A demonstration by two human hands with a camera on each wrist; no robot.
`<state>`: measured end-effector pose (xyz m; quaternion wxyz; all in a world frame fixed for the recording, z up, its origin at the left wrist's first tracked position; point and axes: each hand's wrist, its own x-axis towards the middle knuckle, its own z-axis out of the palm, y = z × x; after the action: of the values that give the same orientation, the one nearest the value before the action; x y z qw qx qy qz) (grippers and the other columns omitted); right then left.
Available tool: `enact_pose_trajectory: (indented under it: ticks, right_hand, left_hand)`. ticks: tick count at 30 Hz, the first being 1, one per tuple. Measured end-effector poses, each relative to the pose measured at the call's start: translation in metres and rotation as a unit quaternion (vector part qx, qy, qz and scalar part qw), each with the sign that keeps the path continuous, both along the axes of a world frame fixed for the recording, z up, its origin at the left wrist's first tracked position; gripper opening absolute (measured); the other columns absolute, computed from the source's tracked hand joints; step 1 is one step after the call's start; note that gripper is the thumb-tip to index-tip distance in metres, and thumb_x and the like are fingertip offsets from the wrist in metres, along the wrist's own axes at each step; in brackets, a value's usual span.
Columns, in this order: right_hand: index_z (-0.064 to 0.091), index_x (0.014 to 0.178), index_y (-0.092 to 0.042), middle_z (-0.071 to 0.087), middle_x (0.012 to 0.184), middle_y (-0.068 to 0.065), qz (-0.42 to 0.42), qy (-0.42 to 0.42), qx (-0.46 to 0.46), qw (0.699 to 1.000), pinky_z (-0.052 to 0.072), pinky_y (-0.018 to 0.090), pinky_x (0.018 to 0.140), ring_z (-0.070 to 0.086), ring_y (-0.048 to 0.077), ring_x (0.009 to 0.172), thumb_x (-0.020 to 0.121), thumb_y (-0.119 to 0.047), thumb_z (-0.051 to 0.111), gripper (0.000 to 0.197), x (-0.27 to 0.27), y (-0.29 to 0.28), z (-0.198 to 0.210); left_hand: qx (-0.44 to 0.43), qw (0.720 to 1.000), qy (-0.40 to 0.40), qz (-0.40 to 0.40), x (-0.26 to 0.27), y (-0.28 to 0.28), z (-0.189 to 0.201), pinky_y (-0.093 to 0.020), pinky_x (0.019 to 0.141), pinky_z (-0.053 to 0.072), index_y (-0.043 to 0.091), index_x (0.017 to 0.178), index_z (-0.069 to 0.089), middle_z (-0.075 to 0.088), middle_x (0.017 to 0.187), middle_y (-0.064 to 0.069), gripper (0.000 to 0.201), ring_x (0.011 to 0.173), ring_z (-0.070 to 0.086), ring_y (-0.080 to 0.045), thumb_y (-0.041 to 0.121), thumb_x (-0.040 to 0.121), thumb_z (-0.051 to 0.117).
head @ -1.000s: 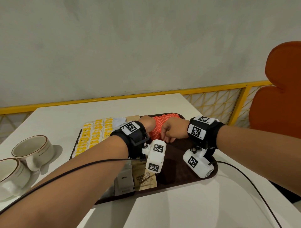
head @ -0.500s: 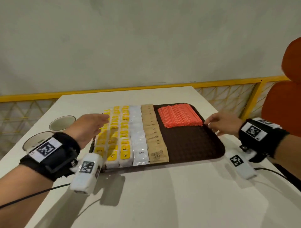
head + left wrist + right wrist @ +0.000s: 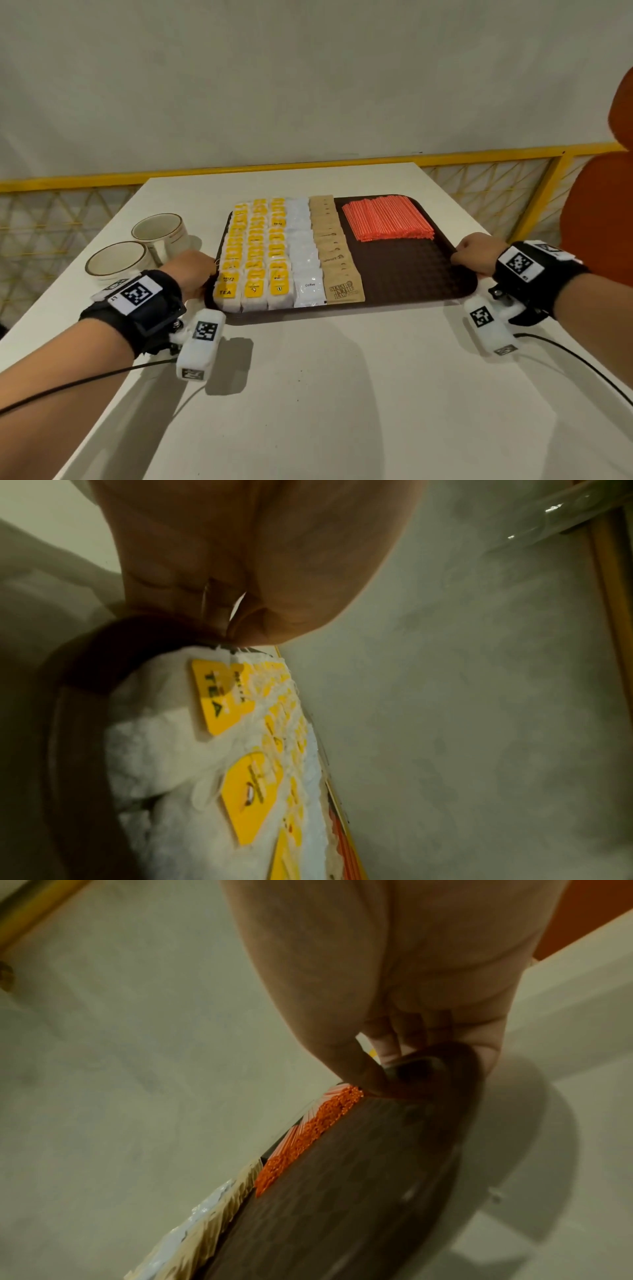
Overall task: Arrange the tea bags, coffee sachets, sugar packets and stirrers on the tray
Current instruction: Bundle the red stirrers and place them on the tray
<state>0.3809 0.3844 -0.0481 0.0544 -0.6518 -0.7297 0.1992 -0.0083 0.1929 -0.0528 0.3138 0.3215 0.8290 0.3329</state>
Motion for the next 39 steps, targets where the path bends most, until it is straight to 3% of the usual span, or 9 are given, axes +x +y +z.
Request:
enact_pose_trajectory:
  ticks: [5, 12, 15, 22, 25, 30, 32, 35, 39]
  right_hand:
    - [0.055, 0.063, -0.003, 0.055, 0.065, 0.014, 0.003, 0.015, -0.027, 1.000, 0.037, 0.026, 0.052, 0.050, 0.025, 0.059, 0.084, -0.011, 0.061, 0.023, 0.003, 0.009, 0.000]
    - [0.038, 0.057, -0.008, 0.038, 0.062, 0.010, 0.029, 0.001, -0.045, 0.999, 0.028, 0.029, 0.052, 0.039, 0.021, 0.060, 0.083, -0.009, 0.063, 0.036, 0.004, 0.020, -0.002]
    - [0.034, 0.053, -0.011, 0.038, 0.058, 0.008, 0.013, 0.017, -0.063, 0.998, 0.028, 0.031, 0.054, 0.039, 0.020, 0.058, 0.082, -0.008, 0.065, 0.042, 0.006, 0.021, -0.003]
    - [0.054, 0.057, -0.014, 0.051, 0.061, 0.000, -0.033, 0.057, -0.080, 0.995, 0.038, 0.028, 0.066, 0.052, 0.023, 0.070, 0.081, -0.003, 0.066, 0.028, 0.009, 0.009, 0.004]
    - [0.068, 0.086, -0.003, 0.060, 0.075, 0.005, -0.047, 0.075, -0.072, 0.993, 0.040, 0.027, 0.075, 0.061, 0.031, 0.087, 0.084, -0.006, 0.065, 0.005, 0.009, 0.005, -0.002]
    - [0.067, 0.100, -0.001, 0.067, 0.095, 0.016, -0.068, 0.084, -0.060, 0.992, 0.038, 0.026, 0.078, 0.060, 0.033, 0.097, 0.087, -0.006, 0.061, 0.015, 0.002, 0.020, 0.002]
    - [0.065, 0.086, -0.008, 0.063, 0.084, 0.012, -0.071, 0.080, -0.056, 0.993, 0.036, 0.027, 0.076, 0.059, 0.032, 0.093, 0.087, -0.006, 0.060, 0.005, -0.002, 0.037, 0.004]
    - [0.055, 0.069, -0.013, 0.052, 0.070, 0.003, -0.077, 0.074, -0.058, 0.993, 0.031, 0.025, 0.073, 0.053, 0.030, 0.086, 0.087, -0.007, 0.061, 0.021, -0.010, 0.073, 0.004]
    - [0.064, 0.084, -0.005, 0.061, 0.092, 0.019, -0.070, 0.078, -0.044, 0.994, 0.034, 0.026, 0.074, 0.058, 0.036, 0.102, 0.089, -0.008, 0.060, 0.007, -0.025, 0.120, 0.007]
  left_hand:
    - [-0.029, 0.998, 0.058, -0.026, -0.006, 0.009, -0.007, -0.030, 0.060, 0.044, -0.005, 0.082, 0.064, 0.061, 0.075, -0.017, 0.015, 0.065, 0.053, -0.024, -0.001, 0.088, 0.052]
    - [-0.023, 0.999, 0.030, -0.015, -0.018, 0.020, -0.010, -0.040, 0.077, 0.049, 0.002, 0.084, 0.066, 0.065, 0.082, -0.018, 0.012, 0.078, 0.059, -0.030, -0.002, 0.089, 0.056]
    - [-0.022, 0.999, -0.020, 0.011, -0.018, 0.020, -0.006, -0.040, 0.073, 0.050, -0.002, 0.086, 0.066, 0.066, 0.081, -0.020, 0.009, 0.074, 0.060, -0.030, -0.002, 0.089, 0.058]
    - [-0.035, 0.991, -0.114, 0.064, -0.029, 0.020, -0.010, -0.035, 0.063, 0.052, -0.010, 0.089, 0.064, 0.065, 0.082, -0.024, 0.011, 0.072, 0.060, -0.029, -0.001, 0.090, 0.057]
    - [-0.038, 0.987, -0.132, 0.086, -0.035, 0.022, -0.017, -0.040, 0.070, 0.052, -0.009, 0.091, 0.062, 0.064, 0.083, -0.025, 0.010, 0.075, 0.060, -0.031, 0.001, 0.090, 0.058]
    - [-0.054, 0.987, -0.123, 0.089, -0.039, 0.048, -0.022, -0.039, 0.070, 0.048, 0.000, 0.077, 0.058, 0.061, 0.077, -0.020, 0.015, 0.074, 0.057, -0.029, -0.001, 0.091, 0.055]
    - [-0.054, 0.989, -0.116, 0.075, -0.043, 0.068, -0.023, -0.038, 0.070, 0.046, 0.002, 0.071, 0.057, 0.059, 0.074, -0.019, 0.021, 0.074, 0.055, -0.029, -0.002, 0.091, 0.055]
    - [-0.048, 0.992, -0.099, 0.063, -0.051, 0.101, -0.024, -0.039, 0.074, 0.045, 0.006, 0.060, 0.057, 0.058, 0.069, -0.014, 0.029, 0.072, 0.054, -0.027, -0.002, 0.089, 0.057]
    - [-0.034, 0.995, -0.035, 0.084, -0.056, 0.143, -0.017, -0.033, 0.074, 0.048, 0.007, 0.062, 0.062, 0.061, 0.070, -0.012, 0.023, 0.069, 0.055, -0.024, 0.003, 0.085, 0.062]
